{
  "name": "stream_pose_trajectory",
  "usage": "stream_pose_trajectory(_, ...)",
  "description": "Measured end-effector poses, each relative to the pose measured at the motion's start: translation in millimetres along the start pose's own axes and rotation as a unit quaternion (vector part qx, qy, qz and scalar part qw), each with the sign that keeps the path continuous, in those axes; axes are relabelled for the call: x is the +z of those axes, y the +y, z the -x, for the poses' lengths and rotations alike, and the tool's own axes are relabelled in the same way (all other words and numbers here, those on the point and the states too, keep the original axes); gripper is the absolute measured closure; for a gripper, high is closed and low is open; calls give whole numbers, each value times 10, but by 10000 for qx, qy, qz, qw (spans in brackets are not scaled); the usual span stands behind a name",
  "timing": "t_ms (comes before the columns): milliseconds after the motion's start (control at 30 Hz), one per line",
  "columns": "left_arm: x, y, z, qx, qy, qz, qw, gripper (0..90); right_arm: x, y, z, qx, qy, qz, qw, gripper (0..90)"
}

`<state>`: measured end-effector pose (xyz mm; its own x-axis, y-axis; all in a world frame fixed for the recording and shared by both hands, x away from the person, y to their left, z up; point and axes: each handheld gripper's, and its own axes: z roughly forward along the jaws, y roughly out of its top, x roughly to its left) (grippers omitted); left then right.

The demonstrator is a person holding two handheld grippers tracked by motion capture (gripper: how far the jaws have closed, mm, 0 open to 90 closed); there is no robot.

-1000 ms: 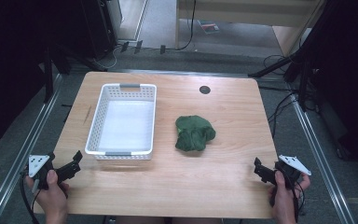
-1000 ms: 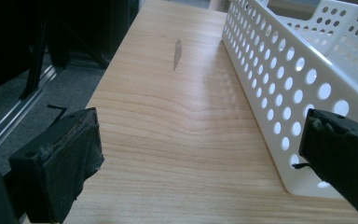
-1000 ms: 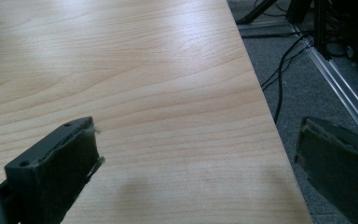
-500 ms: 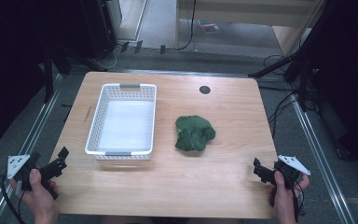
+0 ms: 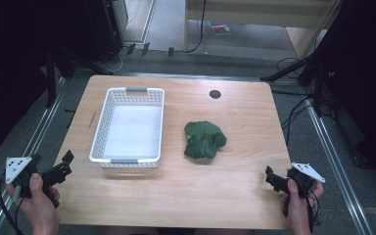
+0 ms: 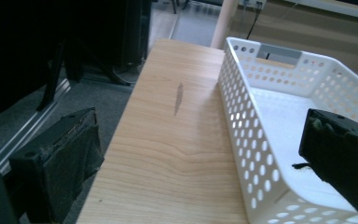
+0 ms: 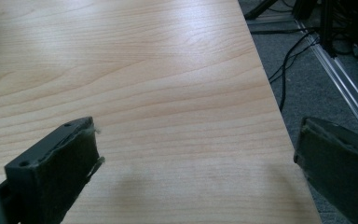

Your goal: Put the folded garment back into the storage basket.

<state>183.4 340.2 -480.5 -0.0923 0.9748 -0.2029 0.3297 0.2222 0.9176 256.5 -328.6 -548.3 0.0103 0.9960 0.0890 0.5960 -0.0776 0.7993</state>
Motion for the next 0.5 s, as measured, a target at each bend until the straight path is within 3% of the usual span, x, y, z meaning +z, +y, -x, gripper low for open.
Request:
stream_pose_trajectory(233, -17, 40, 119, -14, -236, -59, 9997, 0, 4, 3, 4, 16, 10, -10, 10000, 0)
stream_pose_trajectory(267, -21, 62, 176, -105, -453, -111, 9989, 0, 4, 3, 0, 6, 4, -8, 10000, 0)
stream_pose_trajectory(500, -35, 104, 335, 64, -564, -119, 9983, 0, 8, 4, -6, -15, -28, -18, 10000, 0)
